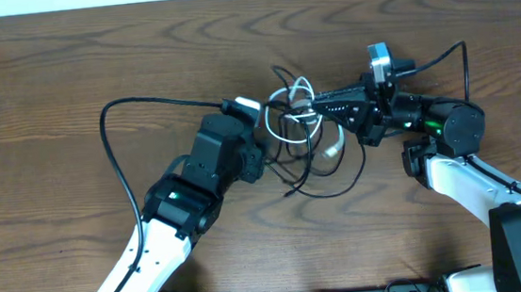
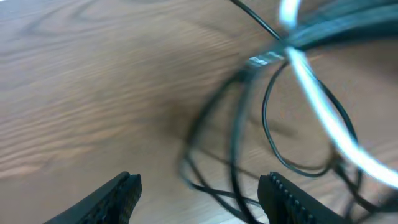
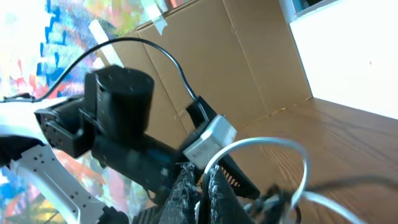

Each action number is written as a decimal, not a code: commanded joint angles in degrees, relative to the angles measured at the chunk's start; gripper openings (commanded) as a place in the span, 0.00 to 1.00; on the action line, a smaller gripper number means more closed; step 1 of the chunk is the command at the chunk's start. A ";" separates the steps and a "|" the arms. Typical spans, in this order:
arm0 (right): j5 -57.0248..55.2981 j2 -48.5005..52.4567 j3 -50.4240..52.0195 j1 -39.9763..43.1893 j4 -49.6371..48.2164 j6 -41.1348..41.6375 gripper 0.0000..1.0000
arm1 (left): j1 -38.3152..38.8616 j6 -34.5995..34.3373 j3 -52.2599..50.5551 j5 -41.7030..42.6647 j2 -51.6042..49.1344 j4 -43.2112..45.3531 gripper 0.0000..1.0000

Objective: Untangle cables

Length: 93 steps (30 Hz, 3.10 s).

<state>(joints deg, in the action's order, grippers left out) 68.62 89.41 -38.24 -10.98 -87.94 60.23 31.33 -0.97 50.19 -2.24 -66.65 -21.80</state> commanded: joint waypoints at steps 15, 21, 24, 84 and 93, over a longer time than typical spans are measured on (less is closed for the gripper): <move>-0.48 -1.14 -0.24 1.75 -1.90 1.84 0.01 | -0.07 1.09 1.03 -6.01 -0.48 2.23 0.38; -0.57 -1.14 -0.22 2.80 10.08 -3.23 0.01 | -0.09 1.09 1.03 -3.98 0.90 4.52 0.41; -0.96 -1.11 -0.22 2.82 19.21 -7.06 0.01 | -0.07 1.09 1.03 -3.98 0.96 4.42 0.41; 1.86 -1.14 -0.24 -1.11 -2.34 9.60 0.01 | -0.07 8.26 1.03 21.31 -3.98 25.81 0.08; 2.27 -1.14 -0.24 -1.11 -2.34 9.53 0.01 | -0.07 8.26 1.03 21.29 -3.96 27.63 0.08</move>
<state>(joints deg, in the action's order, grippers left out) 70.83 88.66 -38.20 -11.73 -88.07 69.12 31.33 7.14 50.19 18.17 -70.52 4.54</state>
